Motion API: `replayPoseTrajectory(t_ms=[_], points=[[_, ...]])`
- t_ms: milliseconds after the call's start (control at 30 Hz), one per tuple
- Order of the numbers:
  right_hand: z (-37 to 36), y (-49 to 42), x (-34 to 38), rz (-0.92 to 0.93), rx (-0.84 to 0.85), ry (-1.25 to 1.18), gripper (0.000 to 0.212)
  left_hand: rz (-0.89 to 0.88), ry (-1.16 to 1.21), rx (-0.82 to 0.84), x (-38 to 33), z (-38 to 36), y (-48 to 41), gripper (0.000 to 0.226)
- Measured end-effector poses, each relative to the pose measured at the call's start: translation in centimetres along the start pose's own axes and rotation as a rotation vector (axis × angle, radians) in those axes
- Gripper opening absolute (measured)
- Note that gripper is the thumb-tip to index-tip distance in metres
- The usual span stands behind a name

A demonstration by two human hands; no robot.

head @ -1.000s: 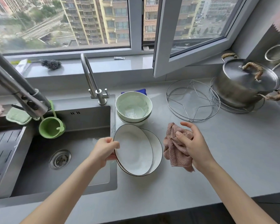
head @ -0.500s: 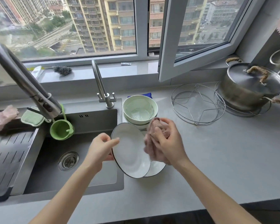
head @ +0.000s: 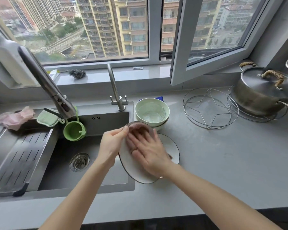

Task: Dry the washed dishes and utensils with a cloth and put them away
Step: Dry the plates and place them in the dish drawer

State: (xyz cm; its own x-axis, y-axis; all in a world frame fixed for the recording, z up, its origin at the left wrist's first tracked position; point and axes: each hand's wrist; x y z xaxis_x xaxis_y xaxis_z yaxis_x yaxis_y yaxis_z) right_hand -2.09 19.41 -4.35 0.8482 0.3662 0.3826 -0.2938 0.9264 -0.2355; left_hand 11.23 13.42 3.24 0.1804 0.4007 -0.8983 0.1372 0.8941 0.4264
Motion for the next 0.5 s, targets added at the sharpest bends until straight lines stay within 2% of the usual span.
replayPoseTrajectory(t_ms=[100,233,267,333,400,433,500], points=[[1.1,-2.8,-2.2,-0.127,-0.125,0.058,0.062,0.054,-0.011,0.032,-0.1,-0.5,0.5,0.023],[2.1,-2.6,-2.9,-0.479,-0.193,-0.163,0.062,-0.061,0.043,-0.038,-0.3,-1.6,0.5,0.018],[2.1,-2.1,-2.9,-0.612,-0.228,-0.283,0.054,-0.105,0.052,-0.080,-0.3,-1.8,0.5,0.018],[1.9,-1.1,-2.4,-0.861,-0.315,-0.728,0.036,-0.188,0.053,-0.172,-0.7,-2.2,0.4,0.021],[1.4,-0.6,-1.6,-0.991,-0.463,-1.166,0.024,-0.238,0.088,-0.261,-1.1,-2.6,0.5,0.023],[1.5,-0.7,-1.0,-1.031,-0.550,-1.320,0.017,-0.249,0.118,-0.310,-1.1,-2.9,0.7,0.025],[1.7,-0.9,0.0,-1.126,-0.672,-1.432,0.010,-0.259,0.186,-0.363,-0.4,-3.4,1.2,0.031]])
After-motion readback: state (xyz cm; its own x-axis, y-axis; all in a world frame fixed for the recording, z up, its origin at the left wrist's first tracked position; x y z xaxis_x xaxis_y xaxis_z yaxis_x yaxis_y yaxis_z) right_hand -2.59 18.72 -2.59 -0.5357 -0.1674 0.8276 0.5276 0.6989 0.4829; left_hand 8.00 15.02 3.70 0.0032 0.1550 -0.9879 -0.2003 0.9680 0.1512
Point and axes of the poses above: each hand's wrist, its own y-axis away from the middle knuckle, its own z-axis out of the back of the hand, x = y × z, and after that the axes turned 9 degrees about z, right-handed
